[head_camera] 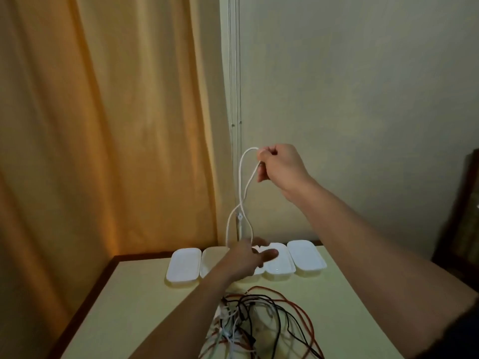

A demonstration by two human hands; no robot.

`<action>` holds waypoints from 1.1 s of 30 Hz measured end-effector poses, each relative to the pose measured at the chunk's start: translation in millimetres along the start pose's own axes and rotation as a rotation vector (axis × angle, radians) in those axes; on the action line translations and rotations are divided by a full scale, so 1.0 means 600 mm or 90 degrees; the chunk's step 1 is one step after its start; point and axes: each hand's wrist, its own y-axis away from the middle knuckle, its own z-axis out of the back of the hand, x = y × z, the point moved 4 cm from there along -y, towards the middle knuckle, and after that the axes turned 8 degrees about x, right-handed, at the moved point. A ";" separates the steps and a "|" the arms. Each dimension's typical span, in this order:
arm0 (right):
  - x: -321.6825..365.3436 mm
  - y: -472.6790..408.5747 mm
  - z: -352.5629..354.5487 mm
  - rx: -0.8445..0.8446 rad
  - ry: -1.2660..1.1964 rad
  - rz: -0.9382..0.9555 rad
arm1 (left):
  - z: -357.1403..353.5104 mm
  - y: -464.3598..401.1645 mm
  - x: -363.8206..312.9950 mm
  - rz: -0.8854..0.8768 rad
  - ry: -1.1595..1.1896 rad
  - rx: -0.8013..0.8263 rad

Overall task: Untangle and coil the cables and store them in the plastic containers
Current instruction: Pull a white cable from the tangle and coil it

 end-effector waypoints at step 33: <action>-0.025 0.013 0.024 -0.051 0.074 0.053 | 0.018 0.132 -0.028 0.012 -0.125 -0.287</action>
